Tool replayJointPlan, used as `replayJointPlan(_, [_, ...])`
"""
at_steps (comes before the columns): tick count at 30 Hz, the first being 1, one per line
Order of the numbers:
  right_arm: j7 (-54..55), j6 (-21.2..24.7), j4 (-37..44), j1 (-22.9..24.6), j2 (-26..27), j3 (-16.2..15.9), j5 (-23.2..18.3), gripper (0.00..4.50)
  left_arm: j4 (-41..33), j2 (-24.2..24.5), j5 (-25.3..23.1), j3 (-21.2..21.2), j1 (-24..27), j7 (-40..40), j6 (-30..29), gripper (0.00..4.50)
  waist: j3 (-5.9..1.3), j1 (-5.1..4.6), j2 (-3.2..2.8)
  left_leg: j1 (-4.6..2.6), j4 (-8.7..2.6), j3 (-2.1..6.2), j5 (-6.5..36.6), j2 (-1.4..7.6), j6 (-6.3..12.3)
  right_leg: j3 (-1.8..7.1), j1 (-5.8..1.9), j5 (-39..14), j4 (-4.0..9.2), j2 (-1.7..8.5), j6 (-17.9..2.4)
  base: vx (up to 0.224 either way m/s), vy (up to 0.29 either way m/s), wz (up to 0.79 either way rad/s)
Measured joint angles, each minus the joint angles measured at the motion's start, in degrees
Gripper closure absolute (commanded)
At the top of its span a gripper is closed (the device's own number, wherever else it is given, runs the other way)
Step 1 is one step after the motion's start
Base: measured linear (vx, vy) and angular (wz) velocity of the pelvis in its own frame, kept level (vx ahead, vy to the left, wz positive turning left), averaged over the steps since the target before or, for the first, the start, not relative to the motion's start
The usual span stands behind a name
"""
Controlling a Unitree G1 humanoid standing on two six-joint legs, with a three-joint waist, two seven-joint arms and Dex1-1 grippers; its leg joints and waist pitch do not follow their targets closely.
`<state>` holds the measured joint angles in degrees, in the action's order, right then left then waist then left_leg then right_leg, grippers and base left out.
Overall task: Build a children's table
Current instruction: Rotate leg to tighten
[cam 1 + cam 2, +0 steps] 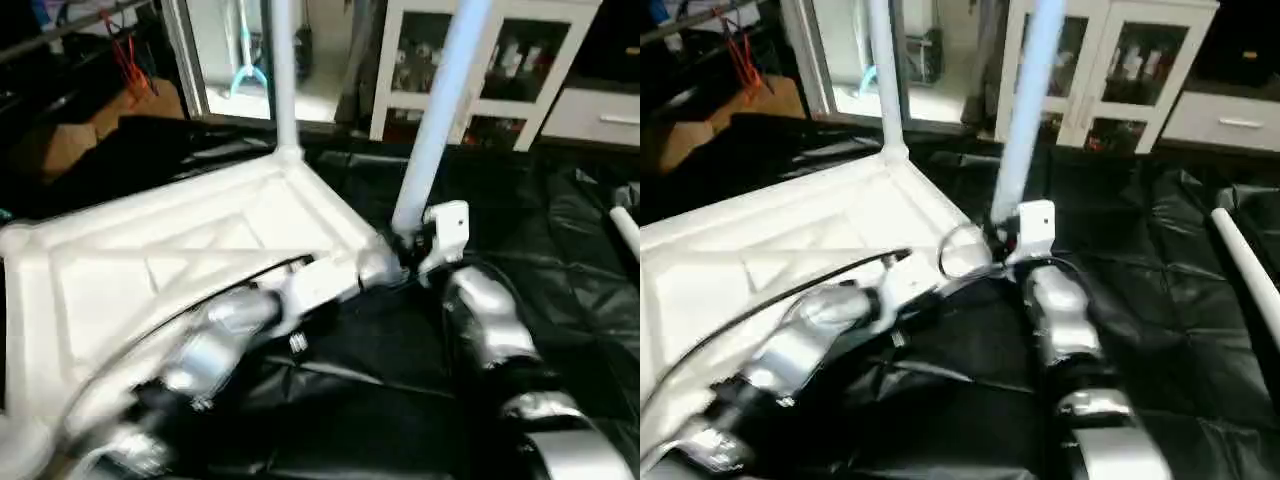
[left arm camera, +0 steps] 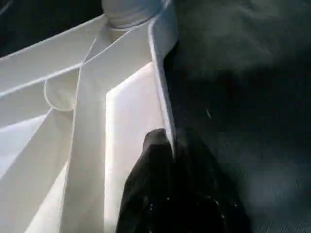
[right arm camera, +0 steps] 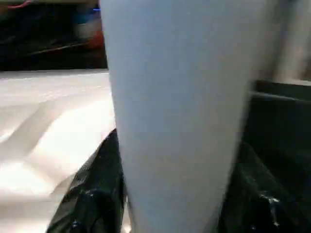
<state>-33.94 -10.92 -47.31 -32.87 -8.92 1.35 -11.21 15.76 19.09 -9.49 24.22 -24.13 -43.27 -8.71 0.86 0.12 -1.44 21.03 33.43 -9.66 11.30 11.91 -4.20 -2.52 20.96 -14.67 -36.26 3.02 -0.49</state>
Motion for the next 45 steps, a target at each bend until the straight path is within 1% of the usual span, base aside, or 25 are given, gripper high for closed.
replayJointPlan(1, [-3.3,0.6,0.1,0.3,-1.0,-0.1,-0.6,1.68,-0.4,1.2,0.5,0.0,0.4,-1.5,1.6,4.5,0.04,0.14,-0.06,0.02,0.02,0.0,0.0,0.01,0.02,-0.03,0.05,0.0,0.01,0.0,0.0,0.0,0.0,0.0])
replayJointPlan(2, [-7.8,1.5,0.9,0.8,-2.1,-0.5,-1.5,1.68,-0.8,2.3,0.9,-0.3,1.0,-2.7,3.0,4.5,0.09,0.2,-0.13,0.02,0.08,-0.01,0.0,0.0,0.11,-0.02,0.11,0.0,0.04,0.02,0.0,0.0,0.0,0.0])
replayJointPlan(3, [-14.0,3.4,2.3,1.6,-4.4,-0.8,-2.8,1.55,-1.2,3.8,2.0,-0.9,1.8,-4.6,4.7,4.5,0.13,0.4,-0.17,0.1,0.17,-0.01,0.0,-0.04,0.27,-0.04,0.15,0.0,0.09,0.08,0.0,0.0,0.0,0.0])
replayJointPlan(6, [-26.7,9.2,7.1,2.5,-9.5,-1.7,-6.4,1.32,-2.1,6.0,3.7,-1.9,3.1,-7.7,6.8,4.5,0.14,0.78,-0.16,0.23,0.39,-0.09,0.2,-0.09,0.62,-0.03,0.17,0.0,0.16,0.18,0.0,0.0,0.0,0.0])
replayJointPlan(9, [-34.3,13.5,10.3,3.3,-14.0,-1.8,-9.0,1.11,-2.2,7.9,5.1,-2.5,3.8,-9.2,8.3,4.5,0.15,1.18,-0.13,0.19,0.45,-0.16,0.2,-0.06,0.68,-0.01,0.17,0.0,0.13,0.18,0.0,0.0,0.0,0.0])
replayJointPlan(11, [-36.9,15.5,11.2,3.8,-16.1,-1.8,-9.8,1.11,-2.0,8.9,5.5,-3.0,4.1,-10.0,9.1,4.5,0.18,1.12,-0.07,0.12,0.45,-0.16,0.2,0.0,0.67,-0.01,0.17,0.0,0.05,0.14,0.0,0.0,0.0,0.0])
replayJointPlan(13, [-38.6,16.6,11.2,4.0,-17.3,-1.7,-10.5,1.11,-1.6,9.9,6.0,-3.2,4.4,-10.4,9.9,4.5,0.18,0.91,-0.07,0.02,0.44,-0.16,0.2,0.02,0.59,0.01,0.15,0.0,-0.03,0.11,0.0,0.0,0.0,0.0])
replayJointPlan(15, [-39.4,16.7,11.2,4.0,-17.4,-1.6,-10.8,1.11,-1.2,10.1,6.1,-3.6,4.5,-10.9,10.2,4.5,0.19,0.71,-0.07,-0.01,0.42,-0.16,0.2,0.02,0.35,0.02,0.15,0.0,-0.06,0.11,0.0,0.0,0.0,0.0])
replayJointPlan(18, [-40.2,18.0,11.3,4.0,-17.0,-1.6,-11.0,1.11,-1.2,10.1,6.3,-3.8,4.7,-11.1,10.3,4.5,0.19,0.59,-0.06,0.0,0.46,-0.18,0.2,-0.01,0.29,0.07,0.14,0.0,-0.04,0.13,0.0,0.0,0.0,0.0])
replayJointPlan(23, [-41.3,20.3,13.6,5.5,-16.0,-2.1,-11.5,1.11,-1.3,10.0,6.8,-3.8,4.7,-11.6,10.4,4.5,0.19,0.72,-0.01,0.07,0.46,-0.2,0.1,-0.03,0.49,0.07,0.14,0.0,0.06,0.15,0.0,0.0,0.0,0.0])
replayJointPlan(25, [-41.1,20.2,13.6,5.5,-15.5,-2.2,-11.5,1.11,-1.3,10.0,6.9,-3.8,4.7,-11.7,10.4,4.5,0.19,0.76,-0.01,0.07,0.45,-0.21,0.1,-0.03,0.49,0.07,0.16,0.0,0.06,0.15,0.0,0.0,0.0,0.0])
replayJointPlan(26, [-40.7,19.5,13.0,5.2,-14.9,-2.3,-11.2,1.11,-1.3,10.1,7.0,-3.8,4.7,-12.1,10.4,4.5,0.18,0.71,0.01,0.05,0.45,-0.21,0.1,-0.01,0.49,0.06,0.15,0.0,0.05,0.15,0.0,0.0,0.0,0.0])
replayJointPlan(27, [-40.1,19.0,12.7,5.1,-14.1,-2.3,-11.0,1.37,-1.2,10.0,7.0,-3.8,4.7,-12.2,10.4,4.5,0.18,0.67,0.0,0.05,0.45,-0.21,0.1,-0.01,0.48,0.07,0.16,0.0,0.04,0.15,0.0,0.0,0.0,0.0])
replayJointPlan(29, [-39.0,17.9,10.9,4.4,-13.3,-2.4,-10.4,1.37,-1.2,10.0,7.0,-3.8,4.7,-12.2,10.4,4.5,0.18,0.68,-0.01,0.05,0.45,-0.21,0.1,-0.02,0.47,0.08,0.15,0.0,0.04,0.15,0.0,0.0,0.0,0.0])
replayJointPlan(30, [-37.4,17.0,9.0,3.3,-12.7,-2.4,-9.5,1.51,-1.2,10.0,7.0,-3.9,4.7,-12.2,10.4,4.5,0.19,0.64,-0.02,0.06,0.45,-0.21,0.1,-0.02,0.46,0.08,0.17,0.0,0.03,0.15,0.0,0.0,0.0,0.0])
replayJointPlan(32, [-36.6,16.3,8.0,2.3,-12.1,-2.3,-8.7,1.74,-1.2,10.0,7.0,-3.9,4.6,-12.2,10.4,4.5,0.2,0.7,0.0,0.06,0.45,-0.21,0.1,-0.02,0.46,0.07,0.16,0.0,0.04,0.15,0.0,0.0,0.0,0.0])
replayJointPlan(35, [-36.6,16.4,7.9,2.1,-11.7,-2.4,-8.7,1.85,-1.2,10.0,7.0,-4.1,4.6,-12.1,10.2,4.5,0.24,0.58,0.06,0.07,0.46,-0.22,0.1,-0.03,0.48,0.1,0.16,0.0,0.04,0.16,0.0,0.0,0.0,0.0])
replayJointPlan(37, [-36.7,16.5,7.9,2.1,-11.7,-2.4,-8.7,2.15,-1.2,10.0,7.0,-4.1,4.6,-12.1,10.2,4.5,0.25,0.55,0.07,0.06,0.46,-0.22,0.1,-0.03,0.48,0.09,0.16,0.0,0.04,0.16,0.0,0.0,0.0,0.0])
replayJointPlan(39, [-36.9,16.5,7.9,2.1,-11.6,-2.5,-8.7,2.23,-1.2,10.0,7.0,-4.1,4.6,-12.1,10.2,4.5,0.25,0.56,0.07,0.06,0.45,-0.22,0.1,-0.03,0.48,0.08,0.16,0.0,0.04,0.16,0.0,0.0,0.0,0.0])
replayJointPlan(43, [-36.7,14.3,7.2,1.9,-11.3,-2.5,-7.8,2.46,-1.2,10.0,6.9,-4.2,4.7,-12.1,10.1,4.5,0.24,0.4,0.08,0.05,0.46,-0.22,0.1,-0.03,0.48,0.1,0.16,0.0,0.03,0.16,0.0,0.0,0.0,0.0])
replayJointPlan(45, [-35.4,13.1,6.5,1.7,-10.7,-2.5,-7.1,2.48,-1.2,10.0,6.7,-4.3,4.7,-11.5,9.7,4.5,0.23,0.19,0.11,0.04,0.46,-0.22,0.1,-0.03,0.48,0.09,0.15,0.0,0.02,0.16,0.0,0.0,0.0,0.0])
